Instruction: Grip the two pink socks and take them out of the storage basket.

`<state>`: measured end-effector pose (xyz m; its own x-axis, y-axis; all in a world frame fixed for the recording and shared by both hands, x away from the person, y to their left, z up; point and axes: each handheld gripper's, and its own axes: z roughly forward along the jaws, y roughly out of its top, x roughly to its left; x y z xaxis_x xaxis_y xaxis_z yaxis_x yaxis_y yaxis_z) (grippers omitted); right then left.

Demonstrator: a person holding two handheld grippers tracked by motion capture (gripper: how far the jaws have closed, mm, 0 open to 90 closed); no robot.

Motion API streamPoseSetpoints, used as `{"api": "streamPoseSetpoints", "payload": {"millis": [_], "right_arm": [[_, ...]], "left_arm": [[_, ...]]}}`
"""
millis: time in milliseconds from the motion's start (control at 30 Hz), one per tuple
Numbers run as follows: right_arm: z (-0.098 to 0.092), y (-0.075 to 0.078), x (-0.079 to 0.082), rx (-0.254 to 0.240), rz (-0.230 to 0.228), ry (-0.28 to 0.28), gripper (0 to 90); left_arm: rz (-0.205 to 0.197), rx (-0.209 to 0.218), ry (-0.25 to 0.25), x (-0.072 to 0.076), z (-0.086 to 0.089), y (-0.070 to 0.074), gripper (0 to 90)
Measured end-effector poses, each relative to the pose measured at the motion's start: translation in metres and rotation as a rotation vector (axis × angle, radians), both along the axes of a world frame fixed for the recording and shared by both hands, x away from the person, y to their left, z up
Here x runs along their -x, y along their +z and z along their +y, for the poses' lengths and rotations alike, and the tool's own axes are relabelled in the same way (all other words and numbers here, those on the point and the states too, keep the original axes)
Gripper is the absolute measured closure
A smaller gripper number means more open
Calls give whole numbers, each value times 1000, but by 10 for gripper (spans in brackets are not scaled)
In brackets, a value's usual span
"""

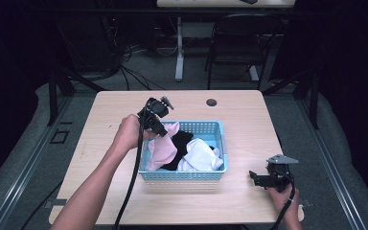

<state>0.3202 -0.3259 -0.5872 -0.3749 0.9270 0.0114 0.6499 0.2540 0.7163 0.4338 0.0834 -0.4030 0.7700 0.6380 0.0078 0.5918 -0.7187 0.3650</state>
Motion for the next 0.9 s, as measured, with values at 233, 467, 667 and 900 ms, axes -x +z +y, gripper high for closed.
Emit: {"api": "streamPoseSetpoints", "payload": {"millis": [233, 467, 667, 900], "right_arm": [[0, 0, 0, 0, 0, 0, 87], [0, 0, 0, 0, 0, 0, 87], [0, 0, 0, 5, 2, 1, 87], [0, 0, 0, 5, 1, 1, 87]], "left_arm": [[-10, 4, 0, -1, 0, 15, 825], [-28, -5, -10, -1, -3, 30, 831], [-46, -8, -14, -1, -3, 44, 832], [-47, -12, -5, -2, 3, 57, 832]]}}
